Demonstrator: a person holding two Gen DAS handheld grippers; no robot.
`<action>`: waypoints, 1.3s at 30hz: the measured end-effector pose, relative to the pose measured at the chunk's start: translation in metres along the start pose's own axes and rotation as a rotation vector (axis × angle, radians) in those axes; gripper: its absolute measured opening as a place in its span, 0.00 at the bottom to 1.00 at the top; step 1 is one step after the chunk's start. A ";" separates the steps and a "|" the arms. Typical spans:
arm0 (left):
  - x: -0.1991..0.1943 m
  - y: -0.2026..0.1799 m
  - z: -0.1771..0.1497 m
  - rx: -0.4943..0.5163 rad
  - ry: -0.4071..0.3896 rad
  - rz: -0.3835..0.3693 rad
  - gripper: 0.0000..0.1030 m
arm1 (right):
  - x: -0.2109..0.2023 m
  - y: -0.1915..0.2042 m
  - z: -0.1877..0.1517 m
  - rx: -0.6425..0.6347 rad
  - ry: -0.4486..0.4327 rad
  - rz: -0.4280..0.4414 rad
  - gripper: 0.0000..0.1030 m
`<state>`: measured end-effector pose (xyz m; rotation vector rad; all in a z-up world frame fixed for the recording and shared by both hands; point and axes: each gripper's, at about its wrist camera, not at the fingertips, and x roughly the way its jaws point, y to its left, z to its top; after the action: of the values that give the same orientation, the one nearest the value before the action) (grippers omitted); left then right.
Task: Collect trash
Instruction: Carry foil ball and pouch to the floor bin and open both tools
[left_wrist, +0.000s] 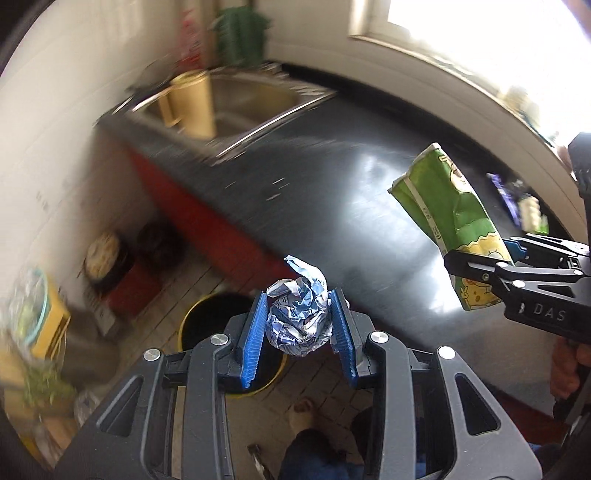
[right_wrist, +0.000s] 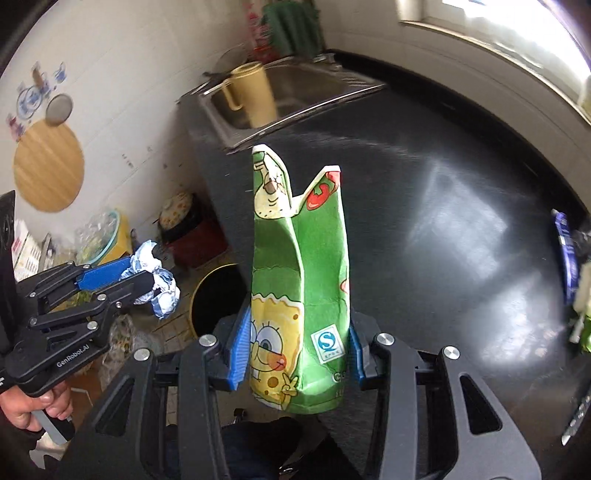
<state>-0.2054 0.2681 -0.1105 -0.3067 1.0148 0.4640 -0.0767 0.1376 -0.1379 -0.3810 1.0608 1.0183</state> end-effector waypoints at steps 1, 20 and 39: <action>0.003 0.018 -0.010 -0.036 0.015 0.022 0.34 | 0.011 0.018 0.004 -0.034 0.018 0.024 0.41; 0.100 0.128 -0.075 -0.244 0.149 0.050 0.34 | 0.156 0.132 0.019 -0.155 0.288 0.126 0.42; 0.115 0.139 -0.059 -0.240 0.146 0.056 0.50 | 0.168 0.136 0.030 -0.163 0.289 0.125 0.59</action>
<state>-0.2682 0.3869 -0.2444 -0.5339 1.1130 0.6227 -0.1554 0.3128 -0.2409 -0.6146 1.2762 1.1899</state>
